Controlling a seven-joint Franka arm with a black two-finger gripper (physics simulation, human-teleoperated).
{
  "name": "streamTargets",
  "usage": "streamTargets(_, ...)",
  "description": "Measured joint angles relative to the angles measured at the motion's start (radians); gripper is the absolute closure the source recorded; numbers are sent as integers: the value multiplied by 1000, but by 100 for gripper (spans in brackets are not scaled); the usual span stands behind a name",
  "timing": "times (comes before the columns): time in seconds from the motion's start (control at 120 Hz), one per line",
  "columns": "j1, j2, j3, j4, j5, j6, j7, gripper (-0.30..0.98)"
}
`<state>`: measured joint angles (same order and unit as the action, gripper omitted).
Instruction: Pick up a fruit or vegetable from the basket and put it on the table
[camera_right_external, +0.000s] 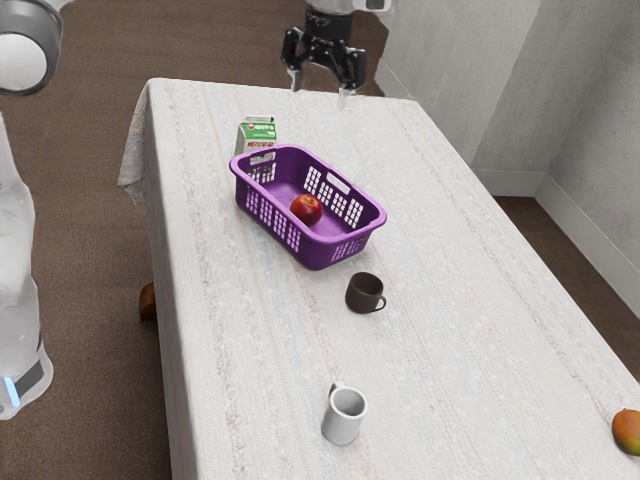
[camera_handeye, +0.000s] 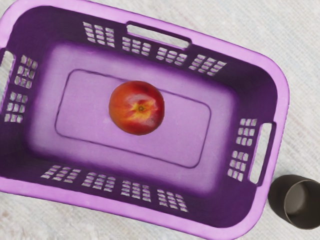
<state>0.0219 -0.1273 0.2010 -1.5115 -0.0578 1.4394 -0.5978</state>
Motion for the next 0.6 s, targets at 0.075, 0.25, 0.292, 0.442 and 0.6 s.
streamTargets(0.075,-8,-1,3,1,-7,-25,-187,0)
streamTargets(0.25,-17,-1,-5,3,-11,-63,-542,0)
streamTargets(0.292,-16,32,-18,42,-6,-69,-611,0)
streamTargets(0.442,-44,146,-29,135,19,-74,-747,0)
streamTargets(0.6,-47,202,-39,146,64,-32,-817,0)
